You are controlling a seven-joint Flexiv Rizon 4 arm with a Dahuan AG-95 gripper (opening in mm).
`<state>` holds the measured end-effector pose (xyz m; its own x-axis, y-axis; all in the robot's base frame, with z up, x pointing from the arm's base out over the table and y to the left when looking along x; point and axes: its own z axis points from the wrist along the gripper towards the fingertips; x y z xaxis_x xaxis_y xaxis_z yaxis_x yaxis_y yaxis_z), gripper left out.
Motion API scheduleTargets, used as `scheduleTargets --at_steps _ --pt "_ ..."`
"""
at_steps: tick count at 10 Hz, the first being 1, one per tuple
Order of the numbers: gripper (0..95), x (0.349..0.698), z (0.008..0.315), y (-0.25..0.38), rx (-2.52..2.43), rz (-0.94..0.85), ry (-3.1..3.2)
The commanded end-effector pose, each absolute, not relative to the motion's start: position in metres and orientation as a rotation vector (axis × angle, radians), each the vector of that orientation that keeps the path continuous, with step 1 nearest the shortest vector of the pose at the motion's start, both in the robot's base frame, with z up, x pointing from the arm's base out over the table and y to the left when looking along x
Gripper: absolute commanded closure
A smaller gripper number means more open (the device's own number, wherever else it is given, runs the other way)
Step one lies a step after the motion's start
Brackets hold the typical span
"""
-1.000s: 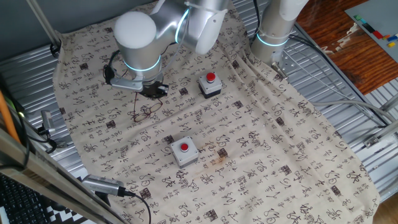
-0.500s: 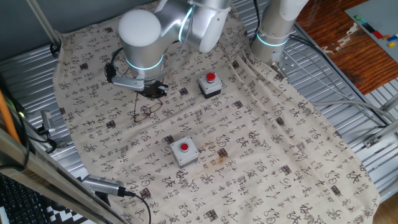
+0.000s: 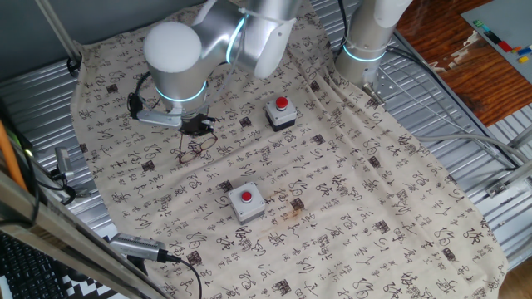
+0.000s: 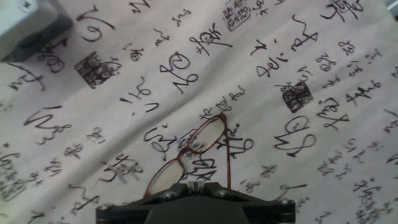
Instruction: Unfold the leg of the glasses (with one hand)
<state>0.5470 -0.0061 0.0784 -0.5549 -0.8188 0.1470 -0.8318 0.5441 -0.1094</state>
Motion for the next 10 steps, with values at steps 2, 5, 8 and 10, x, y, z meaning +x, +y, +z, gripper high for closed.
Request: scheduleTargets --at_steps 2,5,8,10 --pt "95.0 0.547 0.078 -0.007 1.436 0.237 -2.662" --pt "95.0 0.539 0.076 -0.008 1.448 0.219 -2.633" --pt "95.0 0.523 0.076 -0.008 1.451 0.225 -2.616" --pt "95.0 0.518 0.077 -0.009 1.450 0.241 -2.592"
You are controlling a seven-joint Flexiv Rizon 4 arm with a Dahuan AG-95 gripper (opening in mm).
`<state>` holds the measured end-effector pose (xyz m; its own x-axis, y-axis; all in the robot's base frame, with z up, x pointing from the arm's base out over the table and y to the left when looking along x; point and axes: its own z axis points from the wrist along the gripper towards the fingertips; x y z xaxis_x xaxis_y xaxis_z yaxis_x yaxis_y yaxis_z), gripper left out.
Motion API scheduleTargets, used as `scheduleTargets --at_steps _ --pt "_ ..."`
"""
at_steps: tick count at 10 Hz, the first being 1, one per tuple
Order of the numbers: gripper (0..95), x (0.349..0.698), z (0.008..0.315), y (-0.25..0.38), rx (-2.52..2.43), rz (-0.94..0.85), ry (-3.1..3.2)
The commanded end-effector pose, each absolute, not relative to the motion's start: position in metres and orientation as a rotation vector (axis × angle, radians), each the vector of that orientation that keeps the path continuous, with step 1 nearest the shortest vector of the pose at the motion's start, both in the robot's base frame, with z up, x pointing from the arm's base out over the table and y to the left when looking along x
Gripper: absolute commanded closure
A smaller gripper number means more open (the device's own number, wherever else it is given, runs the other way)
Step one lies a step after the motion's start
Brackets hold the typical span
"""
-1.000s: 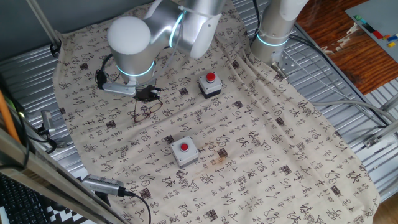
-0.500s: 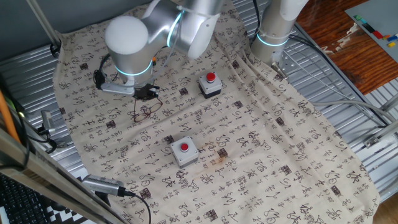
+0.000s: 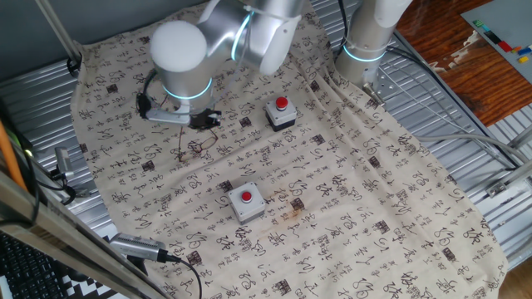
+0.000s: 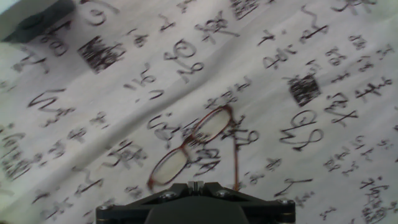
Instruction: Unfold the leg of the glasses (with one hand)
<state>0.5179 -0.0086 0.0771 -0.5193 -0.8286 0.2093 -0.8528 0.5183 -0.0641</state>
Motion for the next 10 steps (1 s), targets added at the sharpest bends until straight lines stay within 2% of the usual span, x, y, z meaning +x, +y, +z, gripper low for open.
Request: scheduleTargets --at_steps 1,8,9,10 --pt "95.0 0.514 0.078 -0.011 1.456 0.258 -2.571" --pt "95.0 0.511 0.080 -0.010 1.445 0.254 -2.594" --pt "76.0 0.515 0.083 -0.009 1.440 0.249 -2.600" --pt "76.0 0.521 0.087 -0.006 1.437 0.246 -2.603"
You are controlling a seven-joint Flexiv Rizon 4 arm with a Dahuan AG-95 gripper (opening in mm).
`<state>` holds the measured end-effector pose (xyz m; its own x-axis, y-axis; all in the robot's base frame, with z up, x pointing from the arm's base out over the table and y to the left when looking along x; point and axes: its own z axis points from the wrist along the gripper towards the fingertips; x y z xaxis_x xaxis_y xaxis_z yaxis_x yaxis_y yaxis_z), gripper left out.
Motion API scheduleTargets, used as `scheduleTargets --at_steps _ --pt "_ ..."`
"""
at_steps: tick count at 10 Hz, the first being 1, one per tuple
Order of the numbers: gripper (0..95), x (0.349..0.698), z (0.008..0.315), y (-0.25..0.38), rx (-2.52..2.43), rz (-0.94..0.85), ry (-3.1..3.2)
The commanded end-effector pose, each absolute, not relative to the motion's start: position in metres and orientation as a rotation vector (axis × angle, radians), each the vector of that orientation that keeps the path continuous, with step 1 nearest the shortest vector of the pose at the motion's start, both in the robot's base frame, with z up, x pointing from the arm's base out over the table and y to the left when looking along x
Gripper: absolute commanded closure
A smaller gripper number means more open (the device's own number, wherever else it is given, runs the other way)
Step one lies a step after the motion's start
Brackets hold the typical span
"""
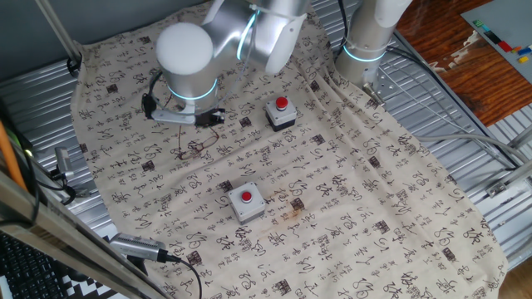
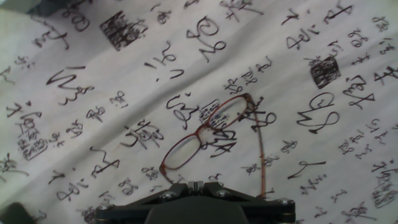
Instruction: Unfold the leg of the glasses (with one hand)
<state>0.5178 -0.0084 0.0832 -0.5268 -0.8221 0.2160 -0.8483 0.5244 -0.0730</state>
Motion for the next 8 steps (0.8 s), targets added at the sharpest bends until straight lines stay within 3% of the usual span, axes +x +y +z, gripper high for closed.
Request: scheduleTargets --at_steps 1,8 --pt "76.0 0.526 0.090 -0.003 1.431 0.245 -2.608" --pt "76.0 0.548 0.094 0.006 1.525 0.304 -2.590"
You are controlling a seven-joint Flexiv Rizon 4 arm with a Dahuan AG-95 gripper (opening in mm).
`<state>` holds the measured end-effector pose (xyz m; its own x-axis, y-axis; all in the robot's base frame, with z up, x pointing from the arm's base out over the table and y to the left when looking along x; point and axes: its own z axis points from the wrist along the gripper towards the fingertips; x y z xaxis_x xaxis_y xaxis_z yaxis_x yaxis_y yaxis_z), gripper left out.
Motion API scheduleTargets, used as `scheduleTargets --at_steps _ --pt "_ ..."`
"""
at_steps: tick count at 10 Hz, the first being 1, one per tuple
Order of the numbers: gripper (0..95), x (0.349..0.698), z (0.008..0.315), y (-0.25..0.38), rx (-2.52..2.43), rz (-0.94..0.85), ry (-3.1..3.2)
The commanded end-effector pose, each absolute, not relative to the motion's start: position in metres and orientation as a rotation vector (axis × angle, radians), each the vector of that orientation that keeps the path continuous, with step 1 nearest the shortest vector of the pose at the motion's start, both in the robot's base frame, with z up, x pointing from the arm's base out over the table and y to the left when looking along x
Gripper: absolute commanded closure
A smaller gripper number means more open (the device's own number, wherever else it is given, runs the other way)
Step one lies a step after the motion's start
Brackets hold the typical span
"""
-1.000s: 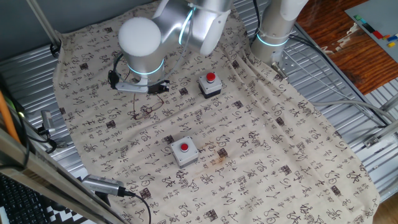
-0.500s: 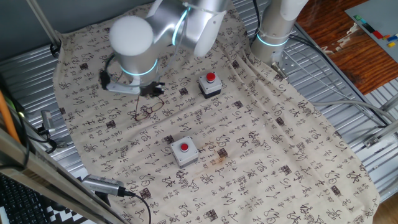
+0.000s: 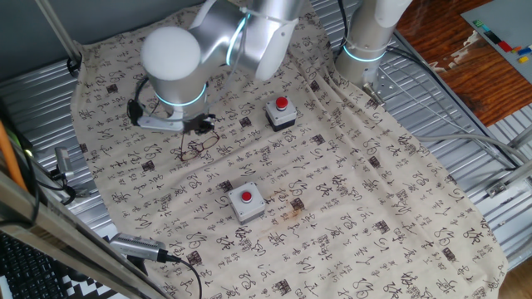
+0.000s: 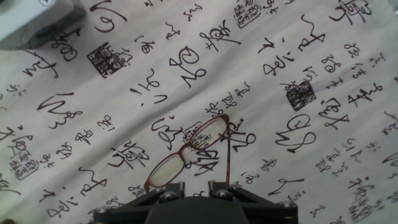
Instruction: Unfold the leg of the glasses (with one hand)
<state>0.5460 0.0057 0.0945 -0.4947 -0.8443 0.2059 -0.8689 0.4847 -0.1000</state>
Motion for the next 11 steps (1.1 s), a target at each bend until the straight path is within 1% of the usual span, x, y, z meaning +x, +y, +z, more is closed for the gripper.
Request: scheduleTargets --at_steps 1,4,11 --pt "76.0 0.549 0.094 0.006 1.538 0.311 -2.587" --pt "76.0 0.551 0.093 0.006 1.579 0.338 -2.577" --pt "76.0 0.577 0.095 0.004 1.639 0.355 -2.530"
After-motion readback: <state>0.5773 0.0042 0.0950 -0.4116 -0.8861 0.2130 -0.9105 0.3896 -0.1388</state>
